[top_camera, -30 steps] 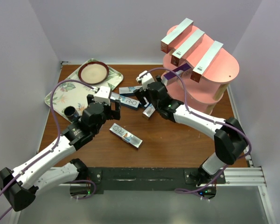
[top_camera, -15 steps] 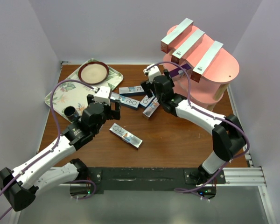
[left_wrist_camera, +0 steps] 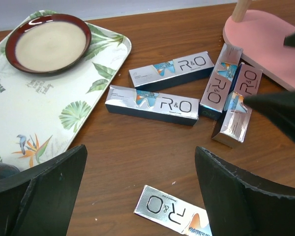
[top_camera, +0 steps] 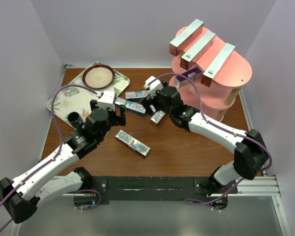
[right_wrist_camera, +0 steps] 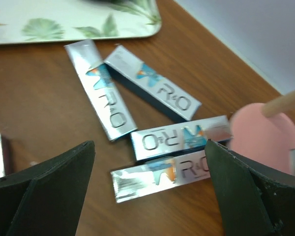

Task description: Place and organize the toothpastes onto the shelf

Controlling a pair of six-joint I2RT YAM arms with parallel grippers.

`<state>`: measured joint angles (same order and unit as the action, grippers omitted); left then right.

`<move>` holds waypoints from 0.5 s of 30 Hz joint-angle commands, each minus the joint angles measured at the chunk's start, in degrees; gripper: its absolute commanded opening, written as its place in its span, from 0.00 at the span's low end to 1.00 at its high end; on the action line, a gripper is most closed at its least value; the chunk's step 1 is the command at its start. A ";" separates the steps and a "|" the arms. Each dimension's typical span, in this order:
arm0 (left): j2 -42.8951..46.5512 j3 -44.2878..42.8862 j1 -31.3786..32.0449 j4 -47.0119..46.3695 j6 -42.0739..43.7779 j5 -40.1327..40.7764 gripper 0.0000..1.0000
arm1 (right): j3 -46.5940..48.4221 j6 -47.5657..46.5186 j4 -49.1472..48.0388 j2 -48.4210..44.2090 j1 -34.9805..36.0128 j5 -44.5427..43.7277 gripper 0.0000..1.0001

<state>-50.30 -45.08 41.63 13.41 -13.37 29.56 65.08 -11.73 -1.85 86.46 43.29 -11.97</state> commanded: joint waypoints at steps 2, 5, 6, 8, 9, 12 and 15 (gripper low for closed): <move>3.10 1.13 -0.32 -2.51 -0.43 3.22 0.96 | -5.74 5.83 3.78 -4.71 1.62 11.60 0.98; 3.54 1.13 -0.32 -2.69 -0.43 3.66 0.96 | -8.82 7.94 5.45 -6.64 2.94 13.98 0.98; 3.63 1.13 -0.32 -2.69 -0.43 3.75 0.96 | -9.70 8.21 5.89 -7.26 3.38 14.95 0.98; 3.72 1.13 -0.32 -2.60 -0.43 3.92 0.96 | -11.99 8.74 7.20 -8.84 5.05 15.30 0.98; 3.72 1.05 -0.32 -2.69 -0.43 3.92 0.96 | -12.78 8.91 7.73 -9.28 6.18 15.48 0.98; 3.72 1.13 -0.32 -2.69 -0.43 4.01 0.96 | -15.68 9.88 9.40 -10.87 8.38 15.57 0.98; 3.46 1.13 -0.32 -2.60 -0.43 3.84 0.96 | -18.49 11.28 10.02 -11.57 10.40 14.87 0.98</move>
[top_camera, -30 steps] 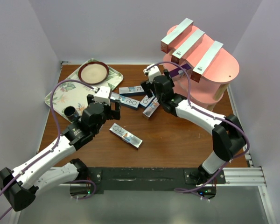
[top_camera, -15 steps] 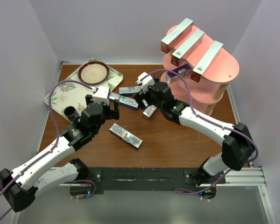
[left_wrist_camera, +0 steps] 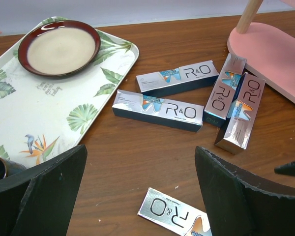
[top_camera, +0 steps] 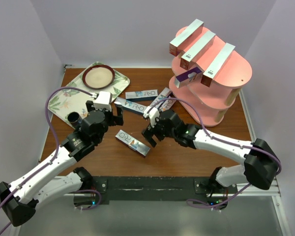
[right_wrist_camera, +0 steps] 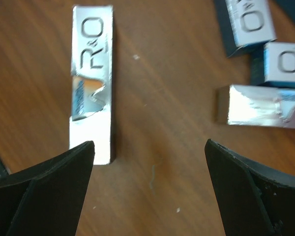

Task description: Place and organize the toothpastes onto the shelf

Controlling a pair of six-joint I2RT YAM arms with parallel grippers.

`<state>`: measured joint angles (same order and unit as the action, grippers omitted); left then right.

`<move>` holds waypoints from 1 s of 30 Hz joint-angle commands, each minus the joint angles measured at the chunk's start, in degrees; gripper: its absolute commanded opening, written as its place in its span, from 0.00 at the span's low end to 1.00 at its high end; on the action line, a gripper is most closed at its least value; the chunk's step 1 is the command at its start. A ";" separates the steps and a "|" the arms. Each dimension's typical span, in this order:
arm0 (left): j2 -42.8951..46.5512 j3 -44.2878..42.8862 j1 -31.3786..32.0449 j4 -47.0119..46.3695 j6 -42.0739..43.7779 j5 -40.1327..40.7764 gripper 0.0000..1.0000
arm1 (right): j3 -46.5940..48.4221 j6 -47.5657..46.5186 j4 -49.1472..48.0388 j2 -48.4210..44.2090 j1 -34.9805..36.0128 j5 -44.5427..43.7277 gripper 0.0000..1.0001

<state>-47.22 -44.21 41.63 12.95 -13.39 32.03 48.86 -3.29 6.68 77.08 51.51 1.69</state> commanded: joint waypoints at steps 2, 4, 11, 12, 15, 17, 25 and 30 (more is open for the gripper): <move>0.29 0.26 -0.32 -2.14 -0.41 1.37 0.96 | -3.94 4.95 1.59 -2.02 3.24 0.68 0.98; 0.29 0.26 -0.32 -2.14 -0.41 1.45 0.96 | -4.82 5.75 1.24 -1.06 4.74 0.16 0.98; 0.02 0.26 -0.32 -2.05 -0.41 1.54 0.96 | -2.72 6.36 0.71 4.65 10.10 -1.51 0.98; 0.02 0.26 -0.32 -2.05 -0.41 1.54 0.96 | -2.28 6.28 0.71 5.53 11.15 -2.39 0.98; 0.11 0.26 -0.32 -2.05 -0.41 1.54 0.96 | -0.79 6.36 0.62 8.61 12.82 -5.37 0.99; 0.02 0.26 -0.32 -2.05 -0.41 1.63 0.96 | 0.35 6.37 0.62 11.06 13.35 -7.40 0.98; 0.11 0.08 -0.32 -1.96 -0.24 1.54 0.96 | 4.92 6.72 2.11 17.40 15.81 -11.96 0.91; 0.29 0.08 -0.32 -1.96 -0.15 1.54 0.96 | 7.47 6.45 4.04 21.18 18.10 -15.93 0.85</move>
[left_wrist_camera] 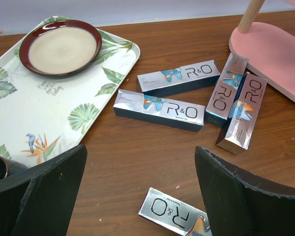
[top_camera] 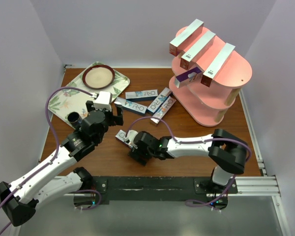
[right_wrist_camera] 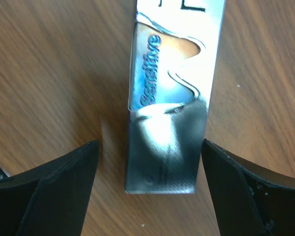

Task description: Place and organize the toothpastes onto the shelf

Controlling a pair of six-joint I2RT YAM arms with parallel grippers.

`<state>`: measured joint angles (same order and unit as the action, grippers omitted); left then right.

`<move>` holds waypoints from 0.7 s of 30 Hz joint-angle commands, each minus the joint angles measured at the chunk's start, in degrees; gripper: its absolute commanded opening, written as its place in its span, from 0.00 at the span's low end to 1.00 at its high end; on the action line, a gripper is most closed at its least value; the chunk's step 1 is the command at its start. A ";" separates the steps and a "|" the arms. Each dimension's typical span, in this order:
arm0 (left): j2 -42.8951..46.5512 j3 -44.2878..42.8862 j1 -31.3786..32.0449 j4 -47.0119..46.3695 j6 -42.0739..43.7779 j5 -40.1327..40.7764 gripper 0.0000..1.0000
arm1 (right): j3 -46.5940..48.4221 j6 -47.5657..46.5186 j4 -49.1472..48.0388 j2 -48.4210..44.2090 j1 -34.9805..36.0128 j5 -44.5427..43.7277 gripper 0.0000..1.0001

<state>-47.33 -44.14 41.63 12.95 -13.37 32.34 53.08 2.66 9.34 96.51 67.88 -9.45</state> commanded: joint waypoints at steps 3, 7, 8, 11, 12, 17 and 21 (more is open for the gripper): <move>0.48 0.02 -0.32 -1.79 -0.17 1.24 0.96 | 3.87 0.77 2.34 2.63 2.52 -7.77 0.82; 0.57 0.02 -0.32 -1.88 -0.26 1.32 0.96 | 3.61 1.38 3.48 2.98 2.79 -10.41 0.81; 0.57 0.02 -0.32 -1.88 -0.17 1.32 0.96 | 3.44 1.39 3.49 2.81 2.79 -10.58 0.81; 0.66 0.02 -0.32 -1.79 -0.17 1.32 0.96 | 2.03 2.00 3.40 1.93 2.79 -10.76 0.79; 0.75 0.02 -0.32 -1.79 -0.26 1.32 0.96 | 1.33 2.35 3.05 1.75 2.79 -10.50 0.77; 0.84 0.02 -0.32 -1.88 -0.26 1.24 0.96 | -0.17 3.14 1.91 -0.44 2.70 -8.57 0.66; 0.75 0.02 -0.32 -1.79 -0.26 1.32 0.96 | -1.84 4.72 -0.72 -3.77 2.79 -6.46 0.56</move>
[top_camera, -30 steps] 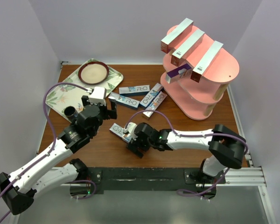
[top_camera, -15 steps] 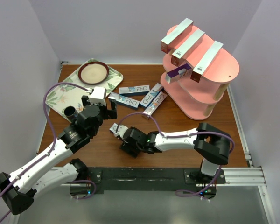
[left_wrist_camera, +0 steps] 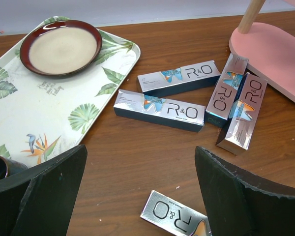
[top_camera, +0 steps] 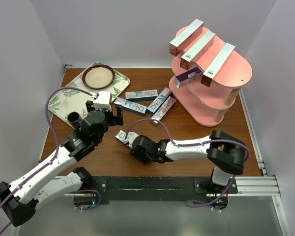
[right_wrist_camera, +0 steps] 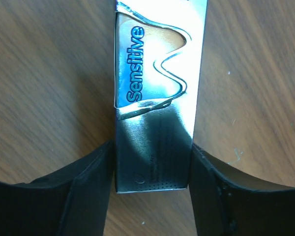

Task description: Place and organize the toothpastes onto the shelf

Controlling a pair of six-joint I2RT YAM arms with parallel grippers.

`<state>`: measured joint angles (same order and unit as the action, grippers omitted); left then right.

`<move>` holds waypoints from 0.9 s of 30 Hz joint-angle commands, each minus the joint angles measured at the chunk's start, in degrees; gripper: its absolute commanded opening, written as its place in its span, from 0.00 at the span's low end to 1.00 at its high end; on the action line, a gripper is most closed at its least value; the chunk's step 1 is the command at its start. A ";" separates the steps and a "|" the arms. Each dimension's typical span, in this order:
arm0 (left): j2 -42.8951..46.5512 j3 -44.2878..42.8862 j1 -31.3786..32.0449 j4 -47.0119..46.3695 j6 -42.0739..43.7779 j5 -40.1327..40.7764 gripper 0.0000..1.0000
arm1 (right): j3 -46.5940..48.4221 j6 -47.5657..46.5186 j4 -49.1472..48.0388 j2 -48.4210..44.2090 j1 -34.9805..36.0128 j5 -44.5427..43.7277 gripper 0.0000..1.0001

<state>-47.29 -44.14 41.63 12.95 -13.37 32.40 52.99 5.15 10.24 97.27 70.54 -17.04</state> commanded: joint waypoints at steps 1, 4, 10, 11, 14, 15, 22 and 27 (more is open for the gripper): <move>0.79 0.02 -0.32 -1.88 -0.26 1.35 0.96 | -1.93 2.50 -1.97 -5.07 0.12 1.30 0.54; 1.06 0.02 -0.32 -1.88 -0.26 1.43 0.96 | -2.89 4.16 -3.55 -7.27 0.03 1.04 0.49; 1.58 -0.07 -0.32 -1.88 -0.26 1.52 0.96 | -6.93 9.44 -8.91 -12.53 -0.76 -0.27 0.38; 1.58 0.02 -0.32 -1.88 -0.34 1.52 0.96 | -7.55 10.31 -9.53 -13.42 -1.02 -1.06 0.35; 1.85 0.11 -0.32 -1.88 -0.35 1.52 0.96 | -10.53 13.30 -12.61 -17.46 -2.16 -2.29 0.31; 1.85 0.11 -0.32 -1.96 -0.35 1.52 0.96 | -11.93 14.79 -13.66 -18.43 -2.43 -3.08 0.30; 1.85 0.19 -0.32 -2.05 -0.43 1.35 0.96 | -20.64 22.97 -19.81 -30.90 -3.66 -9.24 0.27; 1.67 0.19 -0.32 -2.14 -0.43 1.08 0.96 | -29.07 30.35 -25.34 -44.70 -3.57 -13.80 0.28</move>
<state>-46.13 -44.14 41.63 12.95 -13.37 32.64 28.49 27.27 -4.97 61.71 67.00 -24.05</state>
